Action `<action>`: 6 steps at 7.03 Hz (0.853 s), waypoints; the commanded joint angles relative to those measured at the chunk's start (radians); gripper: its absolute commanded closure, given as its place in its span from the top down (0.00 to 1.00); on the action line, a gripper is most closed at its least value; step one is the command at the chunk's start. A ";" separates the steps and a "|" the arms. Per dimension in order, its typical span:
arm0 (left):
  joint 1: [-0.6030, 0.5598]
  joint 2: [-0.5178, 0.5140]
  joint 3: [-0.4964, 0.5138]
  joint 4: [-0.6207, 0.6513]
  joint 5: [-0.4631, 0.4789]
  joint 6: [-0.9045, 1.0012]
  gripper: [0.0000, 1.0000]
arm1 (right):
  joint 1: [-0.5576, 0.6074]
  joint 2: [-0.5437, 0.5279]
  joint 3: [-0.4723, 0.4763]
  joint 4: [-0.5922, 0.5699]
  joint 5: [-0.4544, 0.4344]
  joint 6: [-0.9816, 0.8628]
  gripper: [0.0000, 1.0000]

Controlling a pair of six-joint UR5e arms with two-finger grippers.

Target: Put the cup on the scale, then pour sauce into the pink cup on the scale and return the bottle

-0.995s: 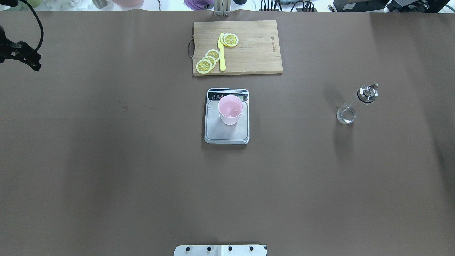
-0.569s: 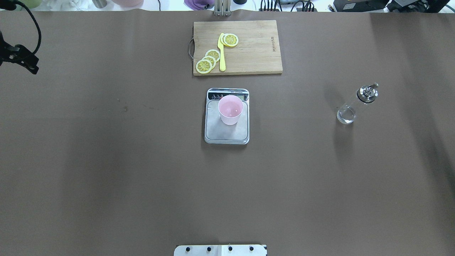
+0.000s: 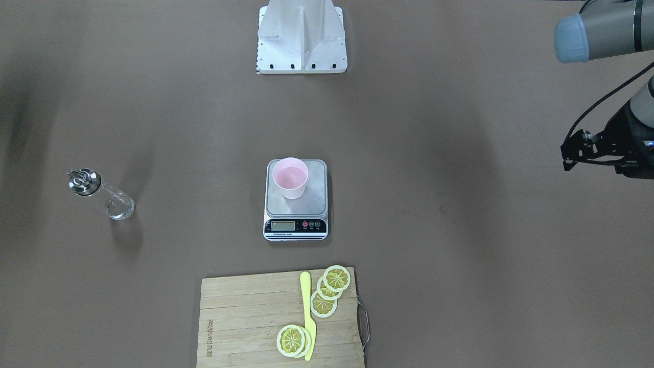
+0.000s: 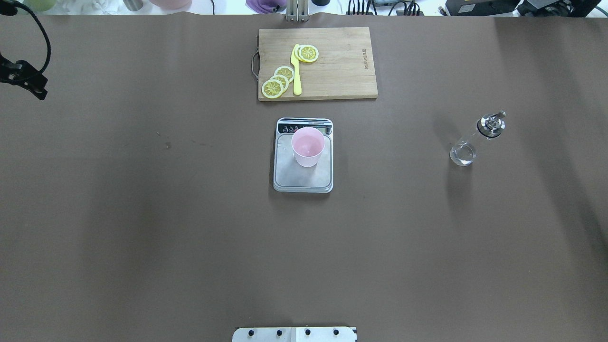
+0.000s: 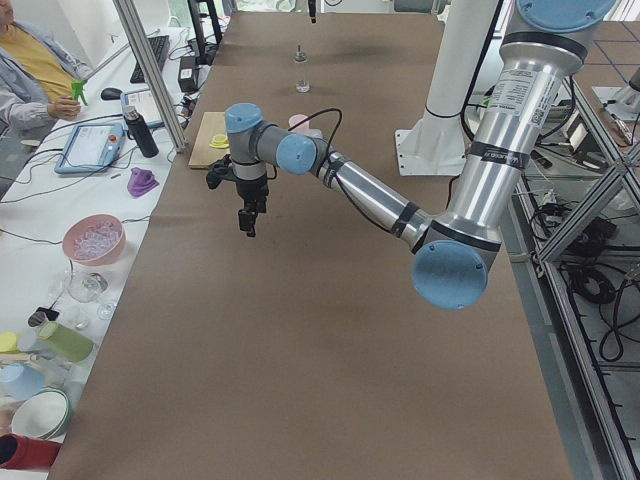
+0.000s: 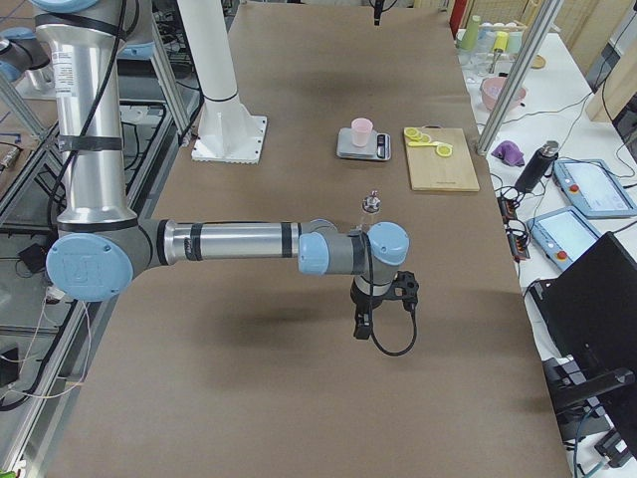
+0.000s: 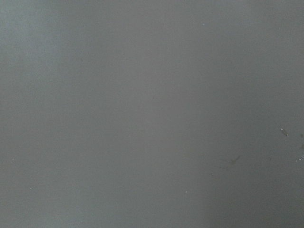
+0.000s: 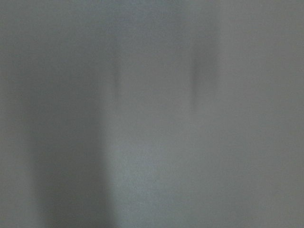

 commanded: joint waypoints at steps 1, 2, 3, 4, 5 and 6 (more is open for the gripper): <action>-0.043 0.000 0.062 -0.007 -0.094 0.013 0.98 | 0.036 0.037 0.071 -0.164 -0.033 -0.113 1.00; -0.072 0.009 0.090 -0.047 -0.096 0.026 0.98 | 0.036 0.040 0.100 -0.199 -0.042 -0.113 1.00; -0.109 0.024 0.145 -0.093 -0.096 0.144 0.98 | 0.036 0.038 0.107 -0.204 -0.041 -0.113 1.00; -0.161 0.026 0.197 -0.098 -0.098 0.281 0.98 | 0.036 0.037 0.105 -0.204 -0.032 -0.113 1.00; -0.206 0.057 0.212 -0.099 -0.098 0.381 0.98 | 0.038 0.035 0.104 -0.206 -0.026 -0.113 1.00; -0.241 0.095 0.213 -0.113 -0.101 0.471 0.98 | 0.044 0.032 0.104 -0.206 -0.024 -0.113 1.00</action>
